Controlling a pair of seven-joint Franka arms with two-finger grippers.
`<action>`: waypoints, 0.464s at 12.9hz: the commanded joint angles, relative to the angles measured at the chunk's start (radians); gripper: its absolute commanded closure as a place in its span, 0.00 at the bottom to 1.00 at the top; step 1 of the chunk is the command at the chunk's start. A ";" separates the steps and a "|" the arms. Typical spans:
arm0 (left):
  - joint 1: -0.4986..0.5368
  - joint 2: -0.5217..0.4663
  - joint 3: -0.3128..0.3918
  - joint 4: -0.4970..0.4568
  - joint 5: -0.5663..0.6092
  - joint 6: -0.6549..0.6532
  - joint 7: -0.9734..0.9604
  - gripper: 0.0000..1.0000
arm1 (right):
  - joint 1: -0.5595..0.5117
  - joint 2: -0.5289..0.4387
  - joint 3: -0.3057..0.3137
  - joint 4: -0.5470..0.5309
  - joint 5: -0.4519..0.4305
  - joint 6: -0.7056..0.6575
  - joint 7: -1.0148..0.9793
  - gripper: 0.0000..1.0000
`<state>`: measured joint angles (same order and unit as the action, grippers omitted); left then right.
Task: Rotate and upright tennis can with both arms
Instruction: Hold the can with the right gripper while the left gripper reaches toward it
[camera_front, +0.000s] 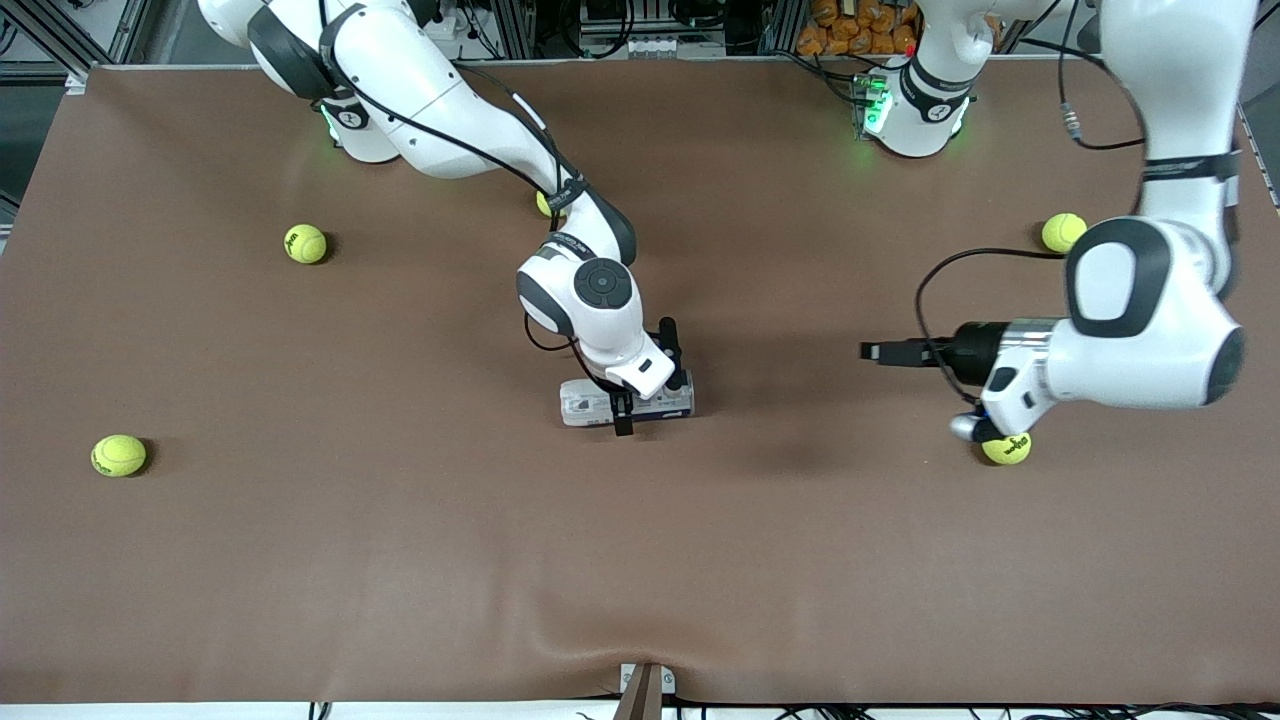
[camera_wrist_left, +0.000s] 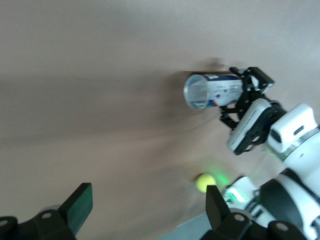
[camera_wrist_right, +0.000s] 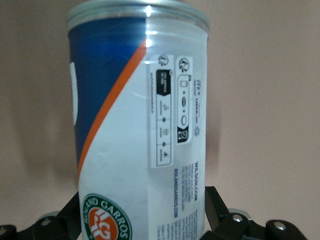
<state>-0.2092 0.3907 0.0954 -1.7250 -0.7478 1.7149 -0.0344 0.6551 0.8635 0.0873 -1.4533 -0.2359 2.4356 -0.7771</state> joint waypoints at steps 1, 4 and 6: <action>-0.048 0.020 0.000 -0.080 -0.163 0.087 -0.001 0.00 | -0.011 0.014 0.008 0.024 -0.011 0.006 0.015 0.00; -0.107 0.100 0.000 -0.103 -0.374 0.173 0.016 0.00 | -0.015 -0.006 0.009 0.024 -0.006 -0.007 0.012 0.00; -0.143 0.166 -0.005 -0.100 -0.538 0.225 0.021 0.00 | -0.017 -0.017 0.011 0.024 -0.005 -0.023 0.012 0.00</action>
<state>-0.3277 0.5061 0.0905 -1.8290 -1.1674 1.8930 -0.0312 0.6515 0.8628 0.0869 -1.4326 -0.2357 2.4346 -0.7748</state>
